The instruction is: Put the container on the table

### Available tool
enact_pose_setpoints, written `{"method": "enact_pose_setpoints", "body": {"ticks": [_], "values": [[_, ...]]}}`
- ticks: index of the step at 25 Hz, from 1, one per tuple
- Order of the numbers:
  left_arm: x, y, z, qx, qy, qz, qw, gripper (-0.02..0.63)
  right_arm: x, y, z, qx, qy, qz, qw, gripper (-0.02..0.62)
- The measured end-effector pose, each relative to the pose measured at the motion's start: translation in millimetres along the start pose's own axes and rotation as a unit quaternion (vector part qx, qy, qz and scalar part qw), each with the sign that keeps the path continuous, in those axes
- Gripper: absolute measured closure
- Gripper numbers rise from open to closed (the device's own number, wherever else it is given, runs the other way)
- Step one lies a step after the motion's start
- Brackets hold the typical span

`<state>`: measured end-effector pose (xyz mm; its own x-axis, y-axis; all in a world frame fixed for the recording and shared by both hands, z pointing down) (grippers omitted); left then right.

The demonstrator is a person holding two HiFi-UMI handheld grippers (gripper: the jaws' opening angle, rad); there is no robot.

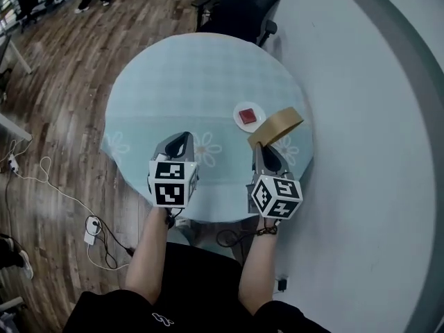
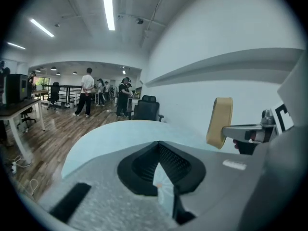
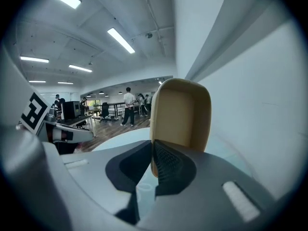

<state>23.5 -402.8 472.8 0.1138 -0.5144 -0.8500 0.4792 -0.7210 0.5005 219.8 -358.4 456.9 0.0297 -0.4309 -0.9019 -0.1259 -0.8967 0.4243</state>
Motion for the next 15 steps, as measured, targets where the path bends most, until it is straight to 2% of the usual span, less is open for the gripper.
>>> {"method": "enact_pose_setpoints", "body": {"ticks": [2,7,11,15], "values": [[-12,14,16,0.008,-0.021,0.021,0.9995,0.604,-4,16,-6,-0.001,-0.009,0.031,0.999,0.569],[-24,37,39,0.019,-0.063,0.038,0.9971,0.604,-27,59,1,0.02,-0.059,0.114,0.992,0.569],[-47,58,55,0.032,-0.081,0.071,0.9937,0.604,-56,106,9,0.049,-0.106,0.178,0.977,0.569],[-51,70,63,0.039,-0.09,0.086,0.9915,0.604,-76,162,13,0.078,-0.141,0.238,0.958,0.57]]}}
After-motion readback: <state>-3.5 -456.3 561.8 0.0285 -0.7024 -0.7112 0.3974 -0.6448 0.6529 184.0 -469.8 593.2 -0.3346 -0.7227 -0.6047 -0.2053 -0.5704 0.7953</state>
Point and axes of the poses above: the fingertips, and each gripper's own axes: y forward along the fingers, z to its left, x out of its top, the point moved 2 cm from there along -y, backward along the fingers, and after that the axes turned 8 degrees about z, right-handed, at the moved point
